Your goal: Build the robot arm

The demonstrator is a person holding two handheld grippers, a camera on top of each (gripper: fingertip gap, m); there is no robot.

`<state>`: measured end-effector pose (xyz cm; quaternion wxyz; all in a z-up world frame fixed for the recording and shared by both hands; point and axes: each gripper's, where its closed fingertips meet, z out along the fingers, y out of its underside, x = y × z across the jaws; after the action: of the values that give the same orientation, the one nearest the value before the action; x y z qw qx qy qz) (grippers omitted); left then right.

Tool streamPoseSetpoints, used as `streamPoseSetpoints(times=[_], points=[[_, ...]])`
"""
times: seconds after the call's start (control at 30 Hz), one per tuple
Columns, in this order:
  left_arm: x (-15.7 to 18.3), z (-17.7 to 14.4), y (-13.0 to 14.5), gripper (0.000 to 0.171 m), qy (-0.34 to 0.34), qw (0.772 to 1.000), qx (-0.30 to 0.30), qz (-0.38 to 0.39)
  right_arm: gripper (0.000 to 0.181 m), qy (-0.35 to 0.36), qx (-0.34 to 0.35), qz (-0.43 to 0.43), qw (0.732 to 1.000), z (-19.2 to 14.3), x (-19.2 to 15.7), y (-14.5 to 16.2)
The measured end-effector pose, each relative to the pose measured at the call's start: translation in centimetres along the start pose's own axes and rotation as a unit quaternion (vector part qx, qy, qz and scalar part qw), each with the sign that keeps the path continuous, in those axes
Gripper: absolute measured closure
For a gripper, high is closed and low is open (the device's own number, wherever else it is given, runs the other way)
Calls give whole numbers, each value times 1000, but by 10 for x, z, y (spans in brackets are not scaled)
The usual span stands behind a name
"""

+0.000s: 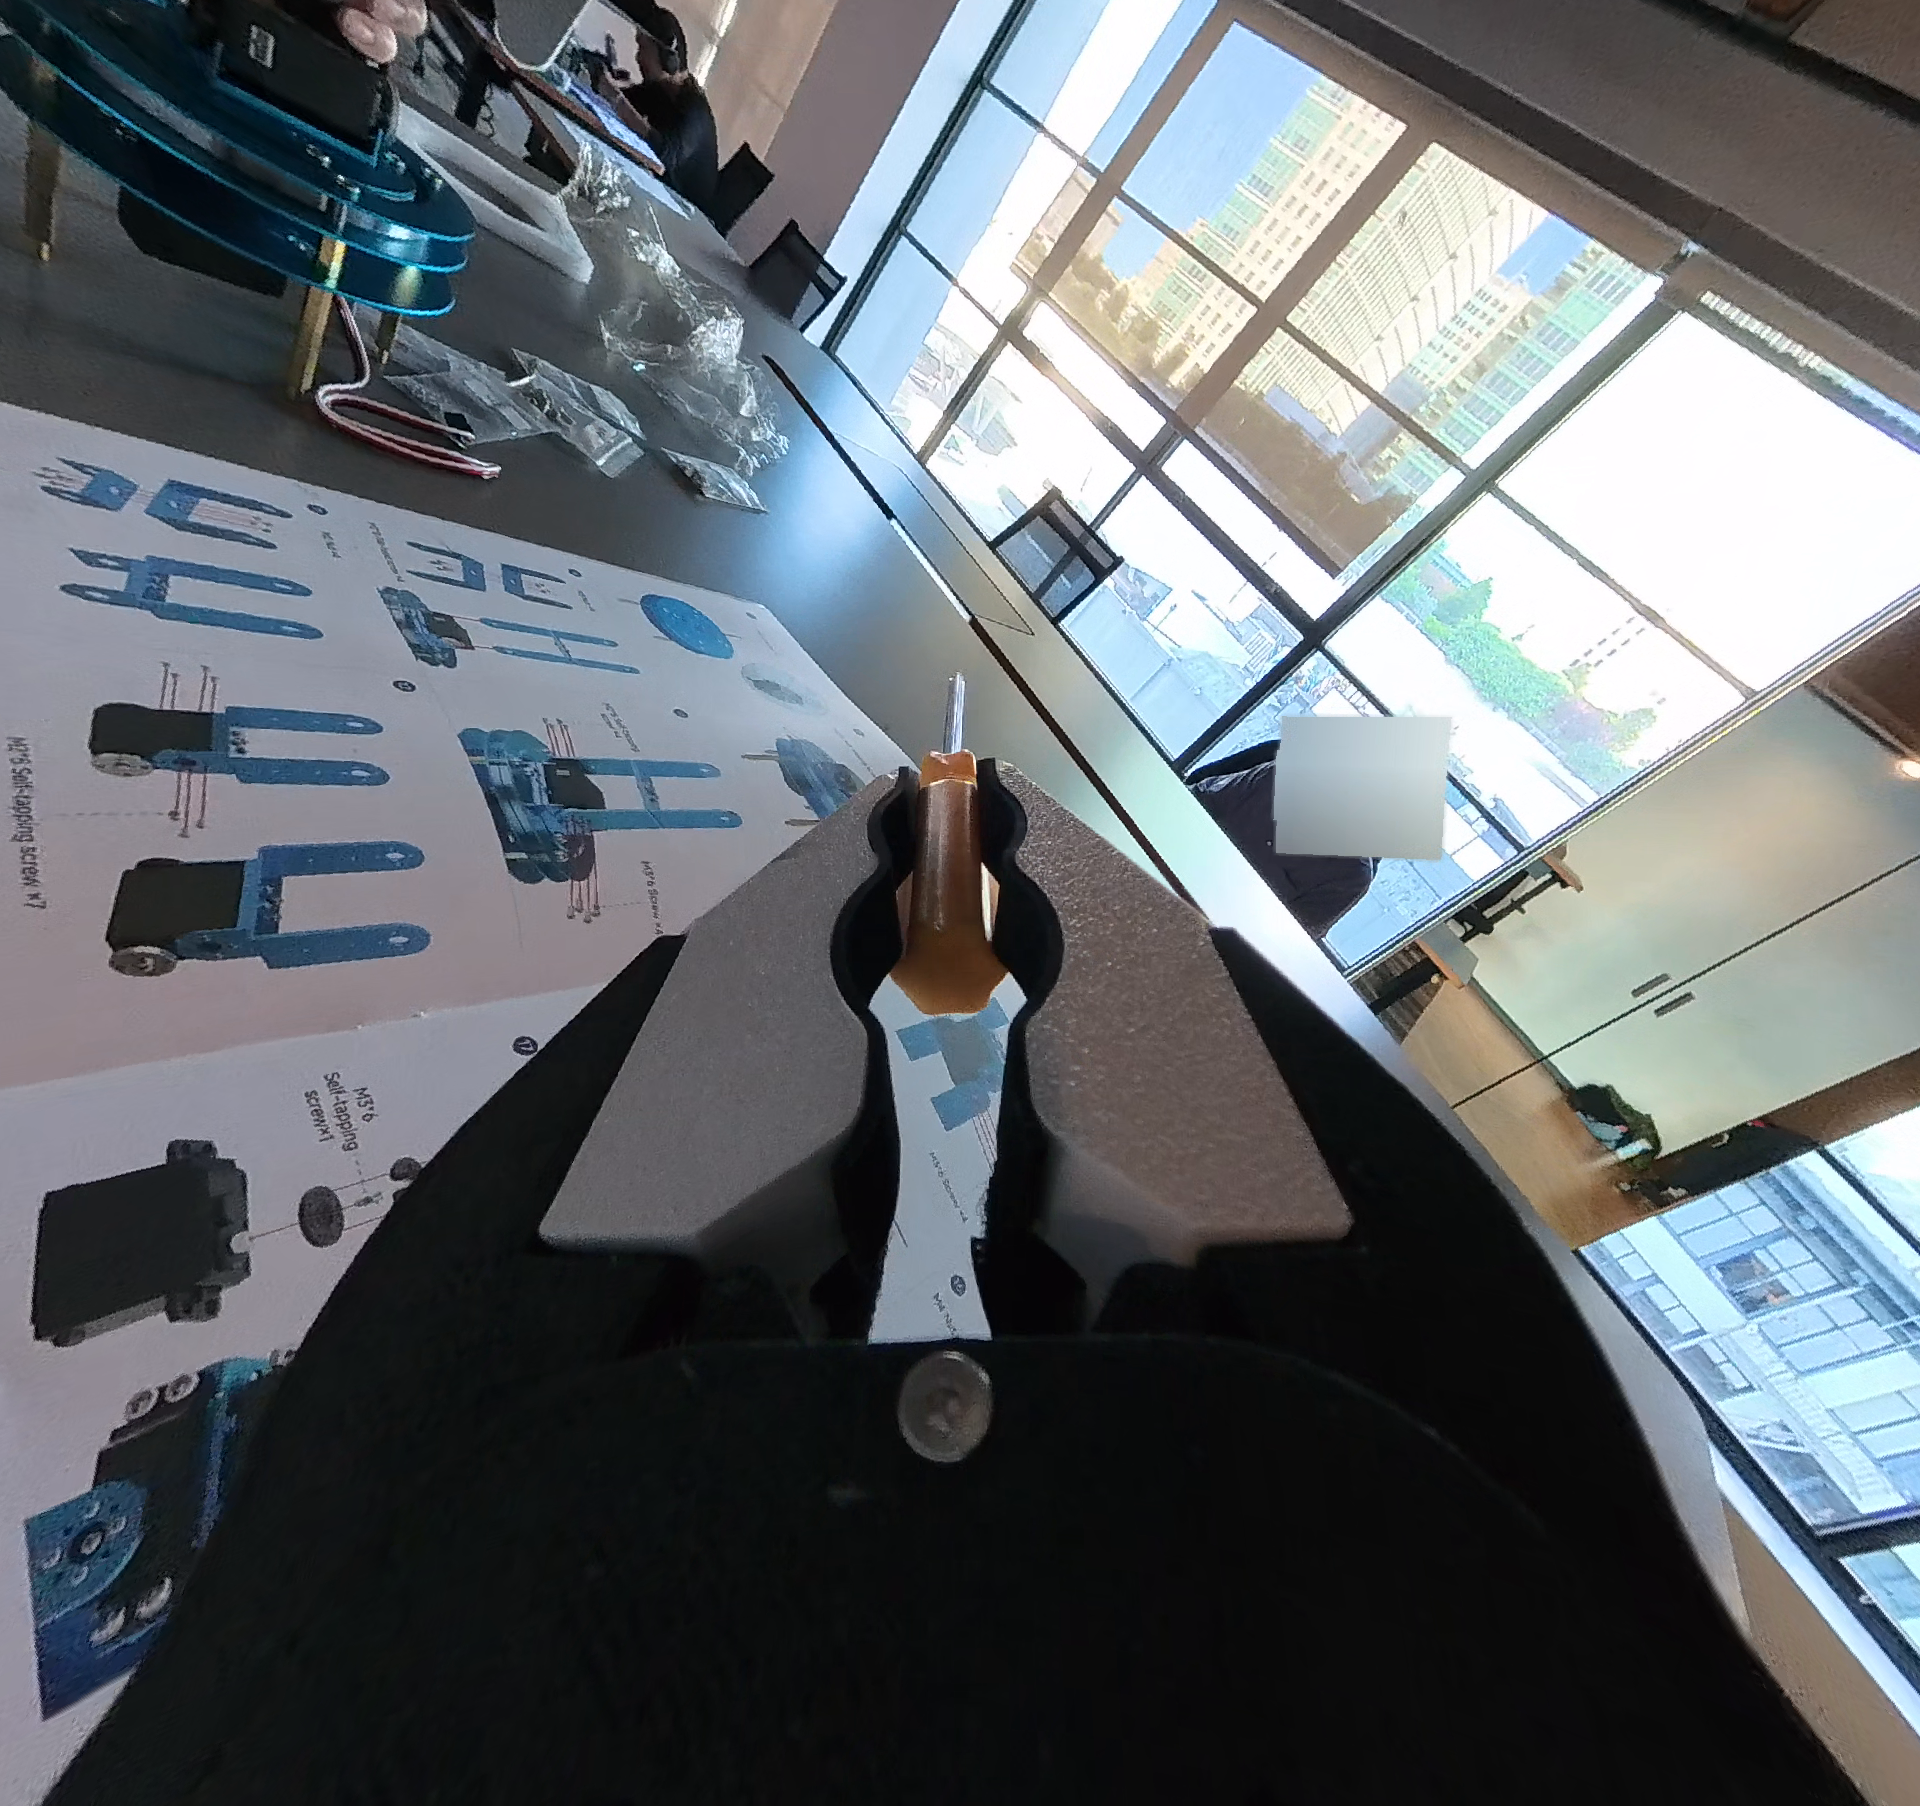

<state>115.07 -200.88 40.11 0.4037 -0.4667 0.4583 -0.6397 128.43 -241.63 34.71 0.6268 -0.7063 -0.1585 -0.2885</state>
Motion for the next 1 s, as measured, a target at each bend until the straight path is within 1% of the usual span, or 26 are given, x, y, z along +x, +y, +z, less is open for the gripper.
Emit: streamPoseSetpoints(times=[0.07,0.2,0.27,0.33,0.43,0.53,0.57,0.63,0.67,0.7,0.8,0.87,0.93,1.0], points=[[-3,-1,1,91,-4,1000,-2,1,172,4,-2,-14,1000,1,-2,-3],[-6,-2,2,92,2,1000,5,-21,171,6,2,-68,998,5,-16,-27],[0,-2,-2,94,21,999,15,-36,171,0,32,-47,998,8,-30,-48],[11,-2,-4,101,52,998,13,-40,171,-18,56,-31,998,14,-53,-66],[36,-3,-6,104,109,993,1,-53,171,-23,77,-41,996,23,-87,-95],[69,-12,-22,111,181,982,21,-56,171,-31,100,-24,994,31,-119,-127],[75,-16,-28,117,197,978,26,-64,171,-31,103,-19,994,34,-128,-135],[84,-25,-42,117,213,973,33,-83,171,-31,109,-14,993,38,-147,-150],[92,-31,-45,117,233,969,25,-84,171,-30,112,-11,993,40,-155,-158],[99,-37,-43,117,250,965,0,-77,171,-30,113,-7,993,41,-164,-164],[111,-45,-17,116,274,955,-115,-12,171,-21,103,9,994,47,-185,-175],[118,-46,3,114,290,942,-163,42,171,-8,95,13,995,50,-197,-180],[130,-47,21,119,331,919,-203,61,171,10,83,17,996,52,-207,-184],[138,-43,28,121,365,904,-214,60,171,27,70,14,997,53,-216,-187]])
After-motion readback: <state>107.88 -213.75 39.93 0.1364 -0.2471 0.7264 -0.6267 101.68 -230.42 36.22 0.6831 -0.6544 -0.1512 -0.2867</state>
